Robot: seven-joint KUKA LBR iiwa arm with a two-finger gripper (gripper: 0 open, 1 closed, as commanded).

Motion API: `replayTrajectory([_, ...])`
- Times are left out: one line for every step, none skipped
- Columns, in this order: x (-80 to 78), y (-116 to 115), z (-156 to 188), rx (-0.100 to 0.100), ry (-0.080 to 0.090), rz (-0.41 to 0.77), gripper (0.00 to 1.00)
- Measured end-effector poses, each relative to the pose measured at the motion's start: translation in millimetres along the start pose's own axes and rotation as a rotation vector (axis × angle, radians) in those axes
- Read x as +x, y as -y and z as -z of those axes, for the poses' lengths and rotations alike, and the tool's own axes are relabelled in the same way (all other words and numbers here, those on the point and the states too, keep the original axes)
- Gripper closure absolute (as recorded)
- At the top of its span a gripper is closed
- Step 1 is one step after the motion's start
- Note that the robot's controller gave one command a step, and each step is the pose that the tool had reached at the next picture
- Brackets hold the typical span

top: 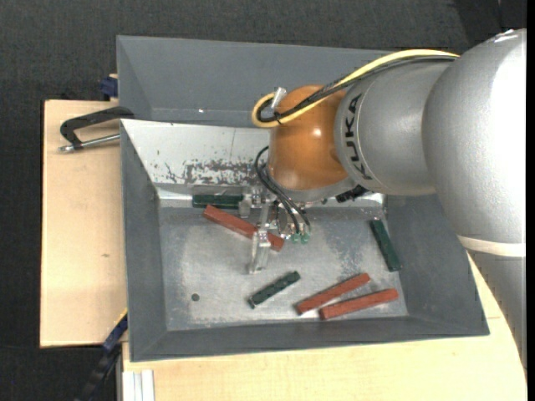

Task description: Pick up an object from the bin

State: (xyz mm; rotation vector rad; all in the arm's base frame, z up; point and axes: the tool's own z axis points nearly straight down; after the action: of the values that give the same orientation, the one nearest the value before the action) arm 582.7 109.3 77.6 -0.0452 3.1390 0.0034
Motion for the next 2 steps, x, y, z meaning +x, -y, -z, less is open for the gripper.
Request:
replayTrajectory([-19.6,-16.2,-5.5,-0.001,0.004,0.117,1.00])
replayTrajectory([-19.5,-15.9,-5.6,-0.001,0.004,0.116,1.00])
